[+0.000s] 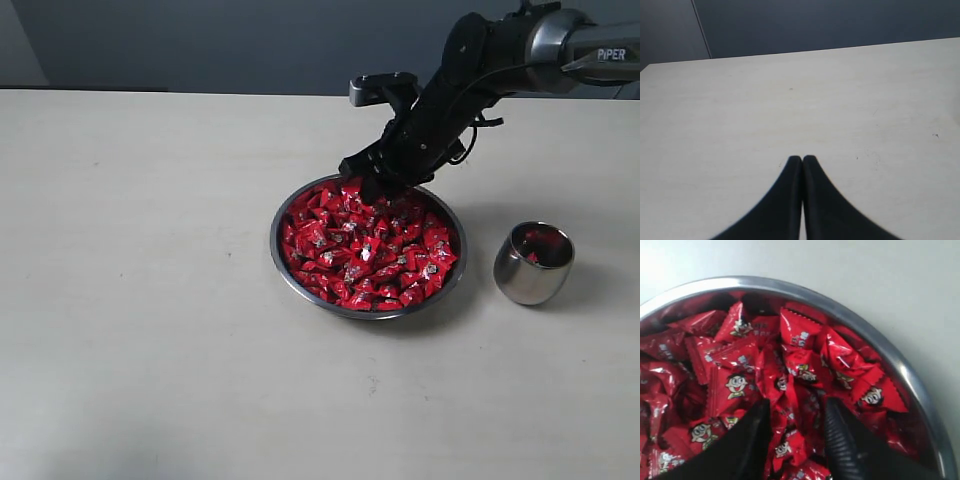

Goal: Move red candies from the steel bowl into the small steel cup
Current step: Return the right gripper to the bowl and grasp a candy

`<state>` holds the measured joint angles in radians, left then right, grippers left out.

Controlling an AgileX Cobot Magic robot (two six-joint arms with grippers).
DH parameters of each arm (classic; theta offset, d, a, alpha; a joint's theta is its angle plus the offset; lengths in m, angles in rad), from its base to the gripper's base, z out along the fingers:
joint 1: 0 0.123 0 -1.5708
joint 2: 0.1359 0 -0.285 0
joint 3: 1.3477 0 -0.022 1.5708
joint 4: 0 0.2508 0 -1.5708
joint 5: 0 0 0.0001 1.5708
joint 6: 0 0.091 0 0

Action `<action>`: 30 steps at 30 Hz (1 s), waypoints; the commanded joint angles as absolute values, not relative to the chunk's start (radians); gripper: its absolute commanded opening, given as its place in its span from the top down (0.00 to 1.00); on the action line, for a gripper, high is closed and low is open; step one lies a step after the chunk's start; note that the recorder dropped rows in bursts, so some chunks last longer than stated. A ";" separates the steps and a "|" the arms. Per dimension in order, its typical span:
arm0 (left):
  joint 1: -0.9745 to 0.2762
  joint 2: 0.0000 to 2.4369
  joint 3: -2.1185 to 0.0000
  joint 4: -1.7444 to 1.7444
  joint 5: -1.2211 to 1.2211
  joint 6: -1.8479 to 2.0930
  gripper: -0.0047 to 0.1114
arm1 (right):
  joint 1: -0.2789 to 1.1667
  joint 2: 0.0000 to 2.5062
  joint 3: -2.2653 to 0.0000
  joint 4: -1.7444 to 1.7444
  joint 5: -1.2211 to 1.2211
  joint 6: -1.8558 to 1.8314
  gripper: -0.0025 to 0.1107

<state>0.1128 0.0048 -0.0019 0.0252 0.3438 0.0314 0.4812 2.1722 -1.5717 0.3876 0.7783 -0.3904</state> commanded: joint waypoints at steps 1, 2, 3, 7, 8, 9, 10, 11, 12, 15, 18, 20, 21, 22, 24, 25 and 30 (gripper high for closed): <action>0.108 0.000 0.000 0.027 0.334 0.029 0.96 | 0.480 2.170 -1.581 0.426 0.782 -0.434 0.66; 0.108 0.000 0.000 0.027 0.334 0.029 0.96 | 0.480 2.172 -1.581 0.421 0.779 -0.436 0.66; 0.108 0.000 0.000 0.027 0.334 0.029 0.96 | 0.480 2.174 -1.581 0.410 0.777 -0.436 0.66; 0.108 0.000 0.000 0.027 0.334 0.029 0.96 | 0.480 2.187 -1.581 0.394 0.774 -0.436 0.67; 0.108 0.000 0.000 0.027 0.334 0.029 0.96 | 0.480 2.191 -1.581 0.394 0.774 -0.436 0.69; 0.108 0.000 0.000 0.027 0.334 0.029 0.96 | 0.480 2.196 -1.581 0.394 0.774 -0.436 0.72; 0.108 0.000 0.000 0.027 0.334 0.029 0.96 | 0.480 2.198 -1.581 0.394 0.776 -0.436 0.77; 0.108 0.000 0.000 0.027 0.334 0.029 0.96 | 0.480 2.200 -1.581 0.393 0.776 -0.436 0.80; 0.108 0.000 0.000 0.027 0.334 0.029 0.96 | 0.480 2.202 -1.581 0.389 0.776 -0.436 0.85; 0.108 0.000 0.000 0.027 0.334 0.029 0.96 | 0.480 2.202 -1.581 0.380 0.776 -0.436 0.92; 0.108 0.000 0.000 0.027 0.334 0.029 0.96 | 0.480 2.202 -1.581 0.366 0.778 -0.436 0.98; 0.108 0.000 0.000 0.027 0.334 0.029 0.96 | 0.480 2.202 -1.581 0.366 0.778 -0.436 0.99; 0.108 0.000 0.000 0.027 0.334 0.029 0.96 | 0.480 2.202 -1.581 0.368 0.778 -0.436 0.99; 0.108 0.000 0.000 0.027 0.334 0.029 0.96 | 0.480 2.202 -1.581 0.370 0.778 -0.436 0.99; 0.108 0.000 0.000 0.027 0.334 0.029 0.96 | 0.480 2.192 -1.581 0.370 0.782 -0.436 0.99; 0.108 0.000 0.000 0.027 0.334 0.029 0.96 | 0.480 2.186 -1.581 0.370 0.782 -0.436 0.99; 0.108 0.000 0.000 0.027 0.334 0.029 0.96 | 0.480 2.142 -1.581 0.370 0.782 -0.434 0.99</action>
